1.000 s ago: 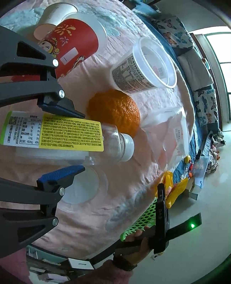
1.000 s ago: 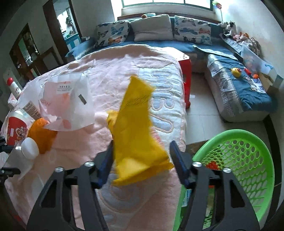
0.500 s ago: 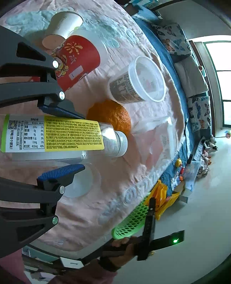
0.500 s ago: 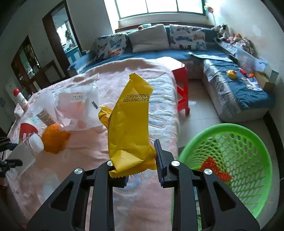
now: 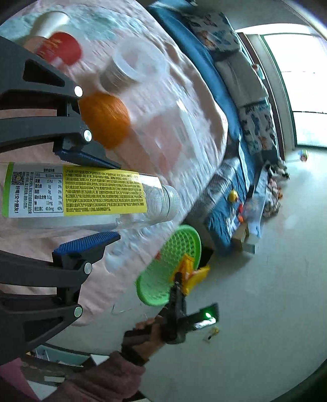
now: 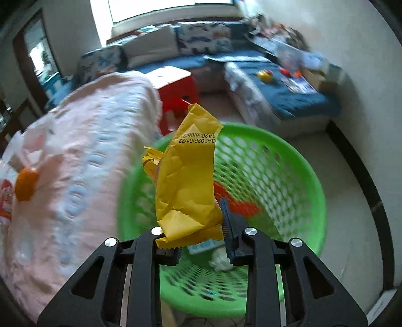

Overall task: Collect trash
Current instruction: 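Carry the yellow bag over the green basket and open the right tool, then carry the clear bottle over the green basket and open the left tool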

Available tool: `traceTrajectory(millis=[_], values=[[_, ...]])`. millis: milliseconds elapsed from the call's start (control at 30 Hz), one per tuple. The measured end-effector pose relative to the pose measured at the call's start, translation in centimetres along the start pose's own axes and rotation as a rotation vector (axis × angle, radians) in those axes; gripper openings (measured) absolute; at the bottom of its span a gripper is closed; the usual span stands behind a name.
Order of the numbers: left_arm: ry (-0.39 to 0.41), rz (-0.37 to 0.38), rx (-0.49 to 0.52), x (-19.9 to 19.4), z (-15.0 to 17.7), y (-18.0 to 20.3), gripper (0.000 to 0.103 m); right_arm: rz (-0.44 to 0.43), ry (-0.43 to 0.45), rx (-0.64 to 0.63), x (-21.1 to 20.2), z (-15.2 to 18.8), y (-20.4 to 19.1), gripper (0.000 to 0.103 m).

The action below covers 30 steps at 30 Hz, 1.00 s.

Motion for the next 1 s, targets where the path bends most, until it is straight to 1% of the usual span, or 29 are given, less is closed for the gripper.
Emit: traceTrajectory(millis=[33,100,167,233,300,367,500,567,667,833,967,1000], values=[[0.003,0.012,0.007,0.4,-0.5,0.7,0.048,0.004,-0.004,0.016,0.2,0.4,0.7,0.030],[0.007,0.029,0.030,1.2,-1.7,2.1,0.048,0.013,-0.011,0.049,0.4,1.0,1.7,0.035],[0.005,0.050,0.039,2.0,-2.8,3.1,0.048,0.017,-0.006,0.070,0.4,1.5,2.6,0.050],[0.004,0.067,0.053,3.0,-4.0,4.4,0.048,0.031,-0.001,0.079,0.2,1.6,3.2,0.057],[0.003,0.085,0.060,4.1,-5.2,5.6,0.048,0.040,0.006,0.090,-0.2,1.8,3.5,0.060],[-0.004,0.110,0.069,5.2,-6.4,7.1,0.048,0.031,0.022,0.101,-0.9,2.1,3.5,0.066],[-0.020,0.146,0.087,8.0,-8.3,9.8,0.048,0.031,0.057,0.098,-3.0,2.9,3.6,0.069],[-0.031,0.154,0.092,9.3,-8.7,11.2,0.048,0.040,0.080,0.092,-4.4,3.6,3.6,0.073],[-0.069,0.171,0.091,12.1,-9.6,13.5,0.048,0.059,0.103,0.087,-5.9,4.4,3.6,0.074],[-0.113,0.161,0.127,15.6,-10.5,16.7,0.048,0.065,0.135,0.107,-8.4,6.2,4.0,0.075],[-0.135,0.178,0.094,17.7,-11.4,18.2,0.048,0.073,0.151,0.130,-9.6,7.3,4.6,0.075],[-0.142,0.190,0.083,18.1,-11.5,18.6,0.050,0.077,0.154,0.138,-9.9,7.6,4.8,0.075]])
Point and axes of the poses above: each gripper's, at about its wrist camera, not at the fingertips, and x roughly the way its jaws point, y to its right, z to its underside, the point moved 4 cm from there along x, roughly the way its jaws point, and after that the axes turned 8 degrees about -z, right-handed, at the moved point
